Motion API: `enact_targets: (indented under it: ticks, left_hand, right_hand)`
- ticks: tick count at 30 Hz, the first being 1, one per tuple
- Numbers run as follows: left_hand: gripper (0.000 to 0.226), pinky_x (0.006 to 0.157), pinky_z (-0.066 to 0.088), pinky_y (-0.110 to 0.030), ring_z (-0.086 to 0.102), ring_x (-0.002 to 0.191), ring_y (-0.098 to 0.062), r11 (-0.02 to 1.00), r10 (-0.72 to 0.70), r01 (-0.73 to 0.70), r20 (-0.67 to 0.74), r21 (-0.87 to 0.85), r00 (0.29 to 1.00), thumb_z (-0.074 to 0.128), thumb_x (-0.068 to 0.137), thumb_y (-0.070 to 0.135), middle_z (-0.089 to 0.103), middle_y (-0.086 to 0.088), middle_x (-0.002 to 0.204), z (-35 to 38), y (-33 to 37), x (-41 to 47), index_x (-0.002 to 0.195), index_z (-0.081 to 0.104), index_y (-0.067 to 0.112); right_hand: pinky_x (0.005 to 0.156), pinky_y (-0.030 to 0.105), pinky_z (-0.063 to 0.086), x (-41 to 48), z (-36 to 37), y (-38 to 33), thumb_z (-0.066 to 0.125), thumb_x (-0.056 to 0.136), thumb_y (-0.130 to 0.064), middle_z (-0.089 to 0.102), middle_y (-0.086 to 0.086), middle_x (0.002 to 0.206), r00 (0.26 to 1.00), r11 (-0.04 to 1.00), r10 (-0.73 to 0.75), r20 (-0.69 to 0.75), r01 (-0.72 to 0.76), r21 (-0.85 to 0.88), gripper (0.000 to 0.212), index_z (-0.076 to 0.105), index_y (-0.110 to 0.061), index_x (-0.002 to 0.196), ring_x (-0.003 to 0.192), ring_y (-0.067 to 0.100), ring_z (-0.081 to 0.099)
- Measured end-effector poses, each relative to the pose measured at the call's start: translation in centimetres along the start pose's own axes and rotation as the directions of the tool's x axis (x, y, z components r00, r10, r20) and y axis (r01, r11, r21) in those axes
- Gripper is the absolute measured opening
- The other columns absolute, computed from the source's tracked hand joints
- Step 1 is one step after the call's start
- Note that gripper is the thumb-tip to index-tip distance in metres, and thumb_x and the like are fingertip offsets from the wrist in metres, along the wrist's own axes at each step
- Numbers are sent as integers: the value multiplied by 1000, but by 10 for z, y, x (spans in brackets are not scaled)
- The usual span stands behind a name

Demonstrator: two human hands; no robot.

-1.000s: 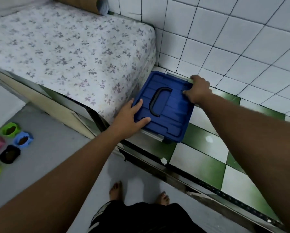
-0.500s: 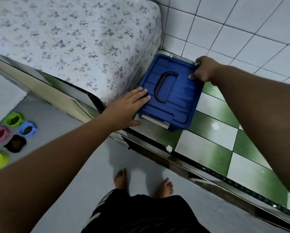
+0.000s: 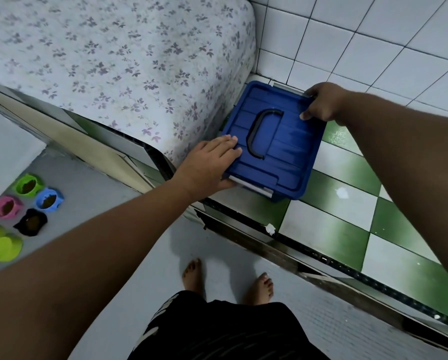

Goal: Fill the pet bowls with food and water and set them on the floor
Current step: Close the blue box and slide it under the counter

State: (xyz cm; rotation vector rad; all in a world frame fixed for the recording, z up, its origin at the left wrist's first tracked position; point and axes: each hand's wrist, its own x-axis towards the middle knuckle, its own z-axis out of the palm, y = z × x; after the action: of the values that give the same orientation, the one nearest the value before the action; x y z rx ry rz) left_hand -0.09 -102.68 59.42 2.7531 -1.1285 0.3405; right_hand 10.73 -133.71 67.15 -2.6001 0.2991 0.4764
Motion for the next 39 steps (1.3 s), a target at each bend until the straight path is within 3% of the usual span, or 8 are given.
enact_targets:
  ticks: [4,10,18,26,29,32,36,39]
  left_hand:
    - [76,101,50,-44,55,137,-31,1000,13,-13,-12,13,1000,46,89,63,59,-16,145,1,1,-2,135,63,5]
    - [73,99,50,-44,54,138,-31,990,69,-66,-19,121,997,43,95,60,59,-18,144,3,-1,-2,137,61,4]
    - [72,103,49,-42,53,139,-30,987,84,-75,-62,143,994,40,97,59,59,-18,145,4,-1,-2,138,61,4]
    - [72,102,49,-42,51,141,-25,999,30,-27,-62,41,998,40,97,64,59,-13,146,3,1,-1,138,62,8]
    - [73,100,51,-42,52,140,-24,1000,2,-2,-77,0,997,42,96,65,59,-12,146,3,2,-2,137,63,9]
    - [77,105,52,-43,45,145,-18,986,-100,97,-18,-136,995,46,91,70,53,-6,152,2,4,-3,141,61,13]
    - [85,123,34,-41,21,155,-6,860,-253,298,159,-415,954,62,82,71,34,4,165,-8,12,-2,150,52,21]
    - [93,120,29,-34,28,150,-11,591,-552,544,193,-595,811,83,72,56,34,5,164,-14,33,-10,152,44,27]
  right_hand:
    - [110,41,41,2,-4,-3,81,81,-20,48,15,146,999,1000,6,39,-5,-23,73,47,-8,145,132,36,46]
    - [108,44,43,4,-7,-3,85,74,-23,57,10,138,997,999,14,78,-12,-30,70,57,-9,137,124,34,53]
    - [105,40,45,0,-5,1,84,77,-16,52,12,139,999,999,-41,22,40,25,72,50,-8,139,125,31,51]
    - [85,29,42,-4,-2,1,84,77,-11,55,15,131,997,996,-81,-18,82,31,63,55,-7,133,110,28,56]
    - [84,28,42,-4,0,1,83,78,-10,54,15,131,997,995,-77,-24,78,58,62,55,-6,133,103,24,53]
    - [87,29,45,-9,6,2,81,79,-11,48,15,136,996,993,-53,-69,60,100,62,53,-8,134,110,28,55]
    - [91,27,41,-22,18,12,79,84,-22,45,14,142,985,970,55,-164,-14,245,70,44,-9,143,124,31,52]
    - [88,24,40,-32,25,20,74,89,-22,52,12,139,978,943,59,-199,11,333,61,46,-10,142,123,28,53]
